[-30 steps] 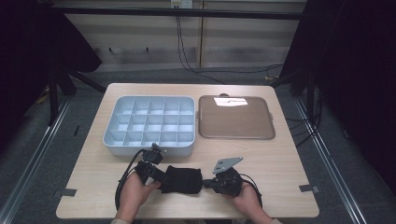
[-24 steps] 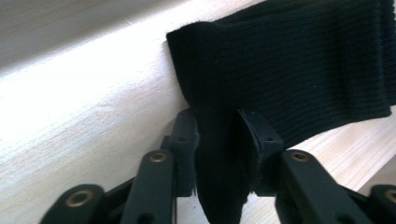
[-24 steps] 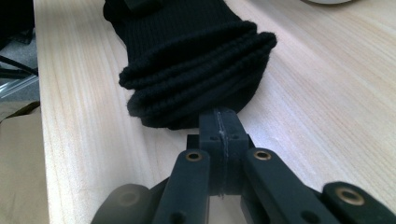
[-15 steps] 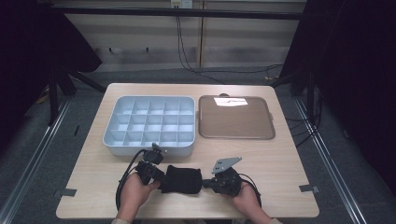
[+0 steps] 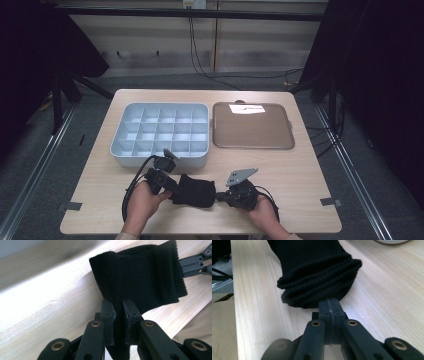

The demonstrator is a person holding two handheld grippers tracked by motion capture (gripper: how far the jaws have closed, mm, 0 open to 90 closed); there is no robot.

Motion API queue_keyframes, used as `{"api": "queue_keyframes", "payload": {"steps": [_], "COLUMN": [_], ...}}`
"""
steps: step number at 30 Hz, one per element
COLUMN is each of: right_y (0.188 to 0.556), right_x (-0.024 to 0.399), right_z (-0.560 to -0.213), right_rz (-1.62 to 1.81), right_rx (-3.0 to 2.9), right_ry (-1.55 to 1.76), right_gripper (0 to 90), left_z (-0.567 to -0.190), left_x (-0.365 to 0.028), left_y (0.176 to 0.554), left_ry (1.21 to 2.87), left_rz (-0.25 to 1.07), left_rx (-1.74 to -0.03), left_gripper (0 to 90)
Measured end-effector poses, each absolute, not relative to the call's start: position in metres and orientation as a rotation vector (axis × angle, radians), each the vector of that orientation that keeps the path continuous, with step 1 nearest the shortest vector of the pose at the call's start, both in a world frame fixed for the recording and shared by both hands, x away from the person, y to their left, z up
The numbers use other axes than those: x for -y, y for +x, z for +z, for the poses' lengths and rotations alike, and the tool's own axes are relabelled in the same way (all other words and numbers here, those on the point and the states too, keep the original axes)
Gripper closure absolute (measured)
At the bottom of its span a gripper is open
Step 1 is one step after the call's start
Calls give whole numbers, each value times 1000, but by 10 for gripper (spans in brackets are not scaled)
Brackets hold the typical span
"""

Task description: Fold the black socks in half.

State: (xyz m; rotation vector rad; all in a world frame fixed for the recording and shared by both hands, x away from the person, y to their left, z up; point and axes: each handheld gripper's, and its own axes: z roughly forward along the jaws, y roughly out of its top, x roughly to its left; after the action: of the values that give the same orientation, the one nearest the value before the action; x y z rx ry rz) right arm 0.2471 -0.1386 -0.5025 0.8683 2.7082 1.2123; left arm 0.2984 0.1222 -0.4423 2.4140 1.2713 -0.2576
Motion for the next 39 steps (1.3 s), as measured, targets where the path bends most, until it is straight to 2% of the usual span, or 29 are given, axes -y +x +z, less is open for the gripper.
{"api": "queue_keyframes", "payload": {"steps": [39], "right_y": [248], "right_x": [137], "right_z": [-504], "right_rz": [1231], "right_rx": [-2704], "right_ry": [847], "right_gripper": [900], "left_z": [-420], "left_x": [-95], "left_y": [300], "left_ry": [2480], "left_rz": [-265], "left_rx": [-1192], "left_gripper": [819]}}
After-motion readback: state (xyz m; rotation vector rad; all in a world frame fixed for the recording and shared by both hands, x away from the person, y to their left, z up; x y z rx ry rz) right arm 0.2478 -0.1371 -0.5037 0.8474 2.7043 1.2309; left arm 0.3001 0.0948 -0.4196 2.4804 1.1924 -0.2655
